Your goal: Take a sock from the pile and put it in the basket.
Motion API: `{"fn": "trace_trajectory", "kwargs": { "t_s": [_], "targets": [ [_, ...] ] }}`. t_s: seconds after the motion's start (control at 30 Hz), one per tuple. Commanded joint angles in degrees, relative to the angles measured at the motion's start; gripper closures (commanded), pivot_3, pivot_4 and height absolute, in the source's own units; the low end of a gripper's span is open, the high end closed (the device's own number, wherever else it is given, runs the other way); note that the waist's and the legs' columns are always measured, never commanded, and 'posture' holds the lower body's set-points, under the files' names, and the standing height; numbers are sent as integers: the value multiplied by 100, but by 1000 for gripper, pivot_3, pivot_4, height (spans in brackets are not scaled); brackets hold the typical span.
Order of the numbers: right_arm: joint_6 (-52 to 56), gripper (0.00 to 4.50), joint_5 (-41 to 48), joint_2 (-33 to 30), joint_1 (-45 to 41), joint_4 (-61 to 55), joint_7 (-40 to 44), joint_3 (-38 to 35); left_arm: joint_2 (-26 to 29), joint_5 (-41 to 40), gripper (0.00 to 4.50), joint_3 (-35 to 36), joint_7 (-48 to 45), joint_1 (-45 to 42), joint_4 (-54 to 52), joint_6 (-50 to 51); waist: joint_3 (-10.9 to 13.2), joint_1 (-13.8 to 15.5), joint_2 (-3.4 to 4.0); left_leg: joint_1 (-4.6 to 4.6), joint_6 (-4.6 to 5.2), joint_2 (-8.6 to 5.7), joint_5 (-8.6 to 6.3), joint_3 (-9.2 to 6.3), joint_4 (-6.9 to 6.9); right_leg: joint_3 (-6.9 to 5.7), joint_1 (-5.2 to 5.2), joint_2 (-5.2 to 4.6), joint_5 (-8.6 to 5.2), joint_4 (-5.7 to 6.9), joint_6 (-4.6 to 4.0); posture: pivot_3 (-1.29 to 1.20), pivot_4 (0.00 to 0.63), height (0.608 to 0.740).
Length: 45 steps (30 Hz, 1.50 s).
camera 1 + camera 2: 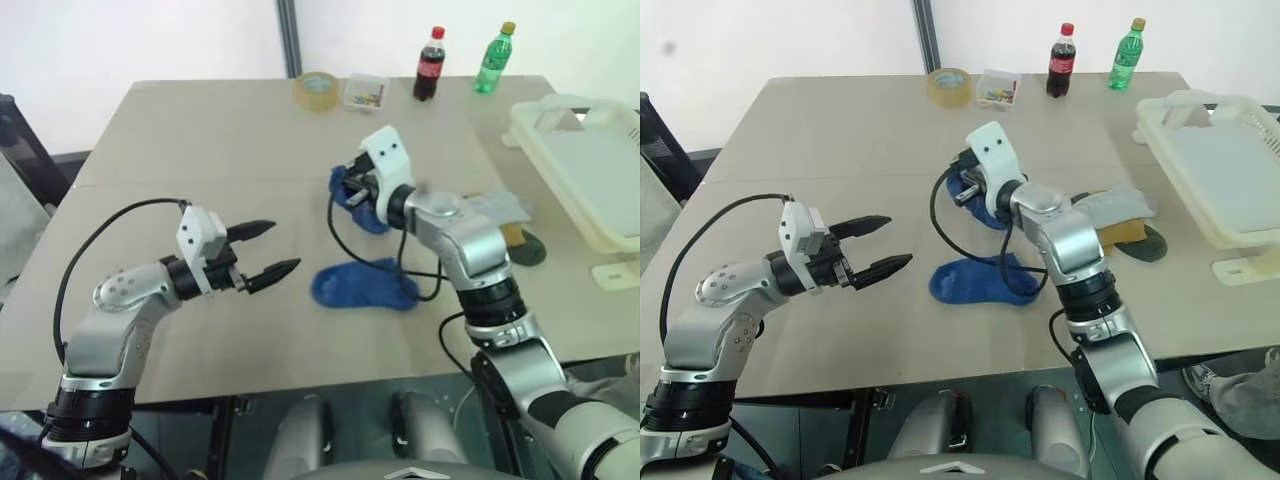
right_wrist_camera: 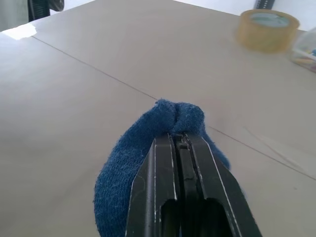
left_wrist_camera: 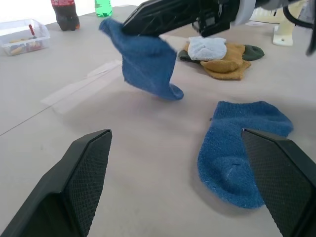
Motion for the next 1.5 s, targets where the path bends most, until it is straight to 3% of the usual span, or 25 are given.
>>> {"fn": "trace_trajectory", "kwargs": {
  "t_s": [0.03, 0.27, 0.47, 0.63, 0.67, 0.7, 0.83, 0.97, 1.07, 1.17, 1.5],
  "targets": [
    [325, 4420, 173, -419, -241, -616, 137, -423, 10, 4, 0, 0, -43, -38, -24, -122, 0, 9, 0, 0, 0, -1, 0, 0, 0, 0, 0, -2, 0, 0, 0, 0, 150, 740],
    [1029, 4420, 279, -665, -30, -947, 239, -130, -20, 29, 0, -70, -76, -132, 60, -154, 1, -37, 1, 1, 2, 1, -1, 5, -5, 2, -9, 12, 0, 3, -1, 0, 150, 740],
    [856, 4420, 152, -180, 171, -657, -5, 246, 14, 17, 0, -93, -102, -182, 115, -178, 1, -32, 1, 0, 4, 0, -2, 7, -4, 4, -8, 7, 0, 2, 0, 0, 150, 740],
    [221, 3088, -3, 410, 333, -210, -243, 473, 35, 24, 0, -119, -112, -243, 129, -155, 1, -28, 0, 0, 3, -2, -2, 6, -4, 3, -8, 7, 0, 2, 1, 0, 150, 740],
    [305, 2529, 90, 496, 318, -299, -229, 393, 41, 18, 0, -115, -110, -254, 126, -141, 1, -20, 1, 0, 3, -2, -2, 5, -4, 3, -8, 7, 0, 1, 1, 0, 150, 740],
    [367, 2280, 173, 564, 306, -407, -210, 312, 47, 11, 0, -104, -109, -248, 114, -133, 1, -18, 1, -2, 3, 1, -1, 4, -4, 3, -8, 6, 0, 1, 1, 0, 150, 740],
    [570, 2280, 349, 423, 314, -852, -93, 83, 55, 19, 0, -94, -88, -201, 88, -128, 2, -10, 1, -4, 2, 5, -1, 2, -4, 3, -8, 6, 0, 0, 1, 0, 150, 740],
    [680, 2280, 302, -119, 645, -1094, -83, -130, -90, 165, 0, -175, 284, -304, 244, 13, 1, 20, 1, -4, 2, 3, -1, 1, -4, 1, -7, 4, 0, 0, 0, 0, 150, 740],
    [770, 2280, 219, -592, 1054, -1153, -99, -247, -210, 1204, 0, -690, 1019, -743, 1046, -164, 1, 86, -1, 2, 3, -12, -1, 0, -3, -5, 4, 4, 0, -2, 0, 0, 150, 740],
    [851, 2280, 195, -836, 1334, -1198, -139, -340, -525, 1444, 0, -850, 1398, -1243, 1631, -118, 2, 110, 0, 2, 4, -14, -1, 6, -3, -2, 1, 6, 0, -3, 1, 0, 150, 740],
    [1385, 2280, 409, -776, 1690, -1512, -377, -723, -1411, 1722, 0, -1260, 1828, -2519, 2703, 561, 6, 111, -8, -2, 5, -12, -1, 4, 0, 1, 1, 12, 0, -2, 2, 0, 150, 740]
  ]
}}
